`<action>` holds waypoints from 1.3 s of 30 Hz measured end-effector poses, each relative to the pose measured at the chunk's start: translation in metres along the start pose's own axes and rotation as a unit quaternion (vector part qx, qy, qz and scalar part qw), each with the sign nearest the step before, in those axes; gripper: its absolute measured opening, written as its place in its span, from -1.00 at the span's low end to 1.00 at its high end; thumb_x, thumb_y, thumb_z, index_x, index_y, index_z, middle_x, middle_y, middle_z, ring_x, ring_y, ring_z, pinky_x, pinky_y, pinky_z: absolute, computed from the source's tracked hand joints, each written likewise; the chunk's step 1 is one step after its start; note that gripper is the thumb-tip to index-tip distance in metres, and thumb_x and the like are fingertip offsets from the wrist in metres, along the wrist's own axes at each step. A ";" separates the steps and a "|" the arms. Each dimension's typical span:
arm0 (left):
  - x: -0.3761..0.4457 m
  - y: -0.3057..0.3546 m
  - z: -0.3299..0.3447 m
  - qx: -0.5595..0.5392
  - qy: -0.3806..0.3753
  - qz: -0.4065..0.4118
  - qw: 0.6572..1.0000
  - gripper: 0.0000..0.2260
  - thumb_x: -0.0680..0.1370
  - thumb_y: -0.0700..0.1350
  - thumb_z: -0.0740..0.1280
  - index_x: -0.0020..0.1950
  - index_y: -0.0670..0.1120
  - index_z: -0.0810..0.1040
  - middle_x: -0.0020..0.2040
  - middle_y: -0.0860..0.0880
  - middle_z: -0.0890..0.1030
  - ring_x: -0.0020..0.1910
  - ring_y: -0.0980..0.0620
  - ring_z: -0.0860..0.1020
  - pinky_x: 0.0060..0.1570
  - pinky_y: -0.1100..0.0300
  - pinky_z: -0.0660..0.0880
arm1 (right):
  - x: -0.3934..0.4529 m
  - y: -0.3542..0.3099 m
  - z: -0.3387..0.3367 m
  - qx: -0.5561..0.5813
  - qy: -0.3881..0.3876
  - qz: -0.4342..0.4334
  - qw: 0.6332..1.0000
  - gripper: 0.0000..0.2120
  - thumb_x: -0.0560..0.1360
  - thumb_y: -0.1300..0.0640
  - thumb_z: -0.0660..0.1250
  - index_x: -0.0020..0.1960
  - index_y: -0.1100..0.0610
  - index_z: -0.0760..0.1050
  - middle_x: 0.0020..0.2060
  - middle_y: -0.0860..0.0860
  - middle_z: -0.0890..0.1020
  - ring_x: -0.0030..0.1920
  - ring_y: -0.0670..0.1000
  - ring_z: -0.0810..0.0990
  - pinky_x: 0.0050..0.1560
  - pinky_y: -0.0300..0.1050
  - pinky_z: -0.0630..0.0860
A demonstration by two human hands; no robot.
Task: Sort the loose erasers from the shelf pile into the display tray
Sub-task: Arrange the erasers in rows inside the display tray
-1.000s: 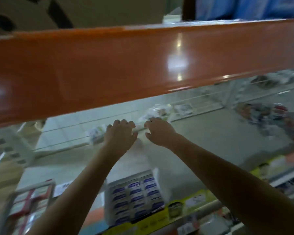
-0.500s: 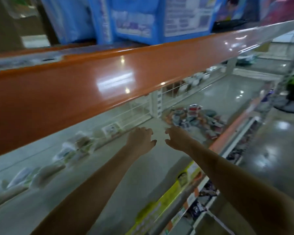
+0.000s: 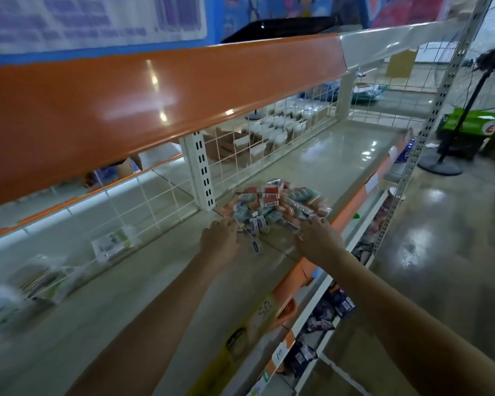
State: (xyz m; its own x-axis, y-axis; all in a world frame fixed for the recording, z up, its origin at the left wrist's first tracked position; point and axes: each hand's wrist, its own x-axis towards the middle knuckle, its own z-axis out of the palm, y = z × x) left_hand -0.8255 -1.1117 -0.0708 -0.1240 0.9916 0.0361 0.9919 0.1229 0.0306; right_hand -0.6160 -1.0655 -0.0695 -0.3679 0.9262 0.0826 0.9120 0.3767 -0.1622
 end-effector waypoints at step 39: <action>-0.159 -0.076 -0.032 -0.203 0.173 -0.112 0.957 -0.86 0.50 -0.06 0.37 0.05 0.07 0.57 -0.06 0.16 0.52 -0.05 0.17 0.47 -0.20 0.43 0.29 | -0.039 -0.127 0.001 0.356 -0.026 -0.282 0.890 -0.71 0.39 0.26 0.46 0.09 0.13 0.56 -0.06 -0.08 0.50 -0.09 -0.10 0.56 0.02 -0.41 0.48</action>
State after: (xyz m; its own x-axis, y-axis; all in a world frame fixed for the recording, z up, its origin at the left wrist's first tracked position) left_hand -0.8826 -1.2796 -0.0466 -0.4025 0.8614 0.3099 0.8569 0.2354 0.4586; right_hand -0.7181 -1.1493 -0.0530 -0.7556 0.5787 0.3067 0.2396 0.6800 -0.6929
